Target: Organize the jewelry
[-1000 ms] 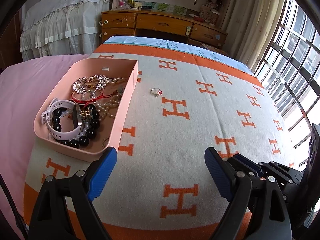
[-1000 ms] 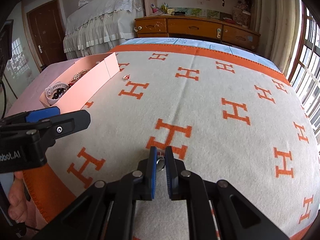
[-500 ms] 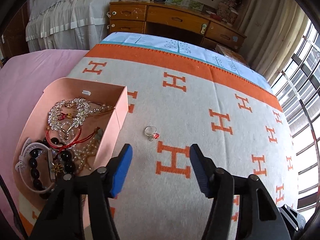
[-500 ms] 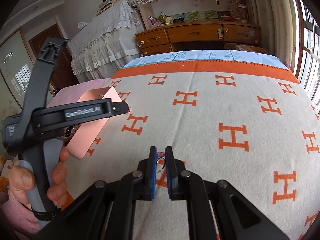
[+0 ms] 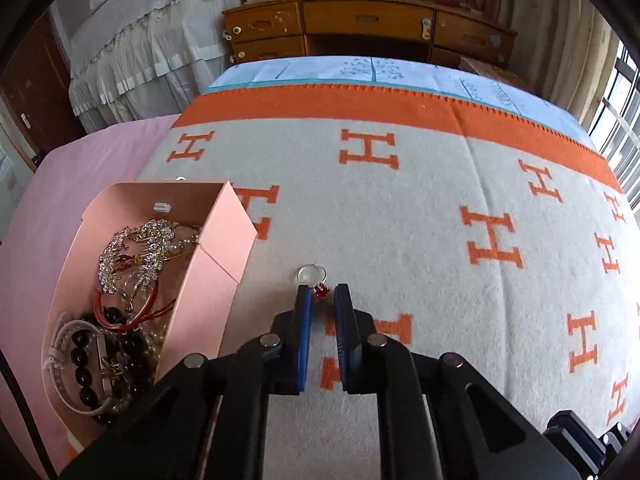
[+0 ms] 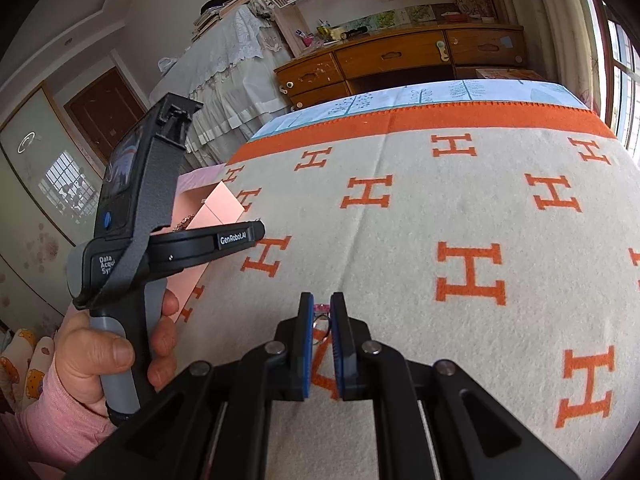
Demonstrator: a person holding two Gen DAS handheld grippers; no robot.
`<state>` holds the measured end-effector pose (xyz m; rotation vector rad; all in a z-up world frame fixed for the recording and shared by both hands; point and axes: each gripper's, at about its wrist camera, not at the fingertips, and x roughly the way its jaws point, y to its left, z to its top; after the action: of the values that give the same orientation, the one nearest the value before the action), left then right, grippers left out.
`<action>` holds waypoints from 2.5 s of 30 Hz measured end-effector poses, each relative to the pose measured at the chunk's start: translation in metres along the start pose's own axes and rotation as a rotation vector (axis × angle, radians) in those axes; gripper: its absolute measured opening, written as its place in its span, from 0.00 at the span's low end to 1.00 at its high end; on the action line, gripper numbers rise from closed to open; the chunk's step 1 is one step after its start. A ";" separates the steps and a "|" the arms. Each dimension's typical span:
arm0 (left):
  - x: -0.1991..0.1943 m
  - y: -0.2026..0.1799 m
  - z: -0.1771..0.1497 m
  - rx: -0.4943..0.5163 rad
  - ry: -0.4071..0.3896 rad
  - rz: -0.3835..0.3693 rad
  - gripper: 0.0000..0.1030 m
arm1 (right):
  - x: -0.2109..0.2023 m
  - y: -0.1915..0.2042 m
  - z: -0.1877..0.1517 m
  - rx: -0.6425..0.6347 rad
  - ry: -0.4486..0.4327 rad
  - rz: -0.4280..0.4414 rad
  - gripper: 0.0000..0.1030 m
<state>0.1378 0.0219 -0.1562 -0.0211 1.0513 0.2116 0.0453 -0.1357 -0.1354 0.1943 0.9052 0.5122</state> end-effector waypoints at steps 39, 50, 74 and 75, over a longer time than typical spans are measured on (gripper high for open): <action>0.000 0.015 -0.018 -0.016 -0.087 -0.134 0.44 | -0.026 0.008 0.007 -0.039 -0.106 -0.015 0.08; 0.001 0.020 -0.017 -0.035 -0.120 -0.136 0.06 | -0.013 -0.016 0.008 0.036 -0.073 0.015 0.08; -0.135 0.157 -0.073 -0.152 -0.302 -0.317 0.06 | -0.029 0.103 0.055 -0.128 -0.086 0.209 0.08; -0.135 0.164 -0.076 -0.160 -0.299 -0.327 0.06 | -0.022 0.111 0.060 -0.121 -0.068 0.232 0.08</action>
<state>-0.0218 0.1516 -0.0637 -0.2958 0.7183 -0.0005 0.0437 -0.0478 -0.0419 0.2068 0.7872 0.7690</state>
